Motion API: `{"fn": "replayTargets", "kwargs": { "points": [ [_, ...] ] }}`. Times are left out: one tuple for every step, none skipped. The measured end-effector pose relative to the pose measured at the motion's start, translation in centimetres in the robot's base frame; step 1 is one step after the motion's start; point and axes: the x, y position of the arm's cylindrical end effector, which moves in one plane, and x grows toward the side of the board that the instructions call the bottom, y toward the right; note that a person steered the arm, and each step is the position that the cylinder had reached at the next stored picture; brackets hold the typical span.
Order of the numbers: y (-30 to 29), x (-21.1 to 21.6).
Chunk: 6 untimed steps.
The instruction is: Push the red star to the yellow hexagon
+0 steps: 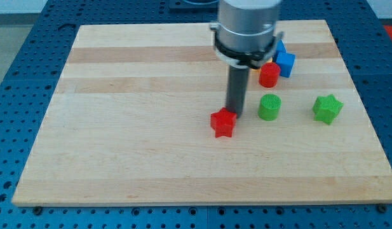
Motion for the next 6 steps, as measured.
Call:
{"fn": "replayTargets", "kwargs": {
  "points": [
    [-2.0,-0.2],
    [-1.7,1.2],
    [1.8,1.7],
    [4.0,3.2],
    [3.5,8.1],
    [-1.3,8.7]
  ]
}}
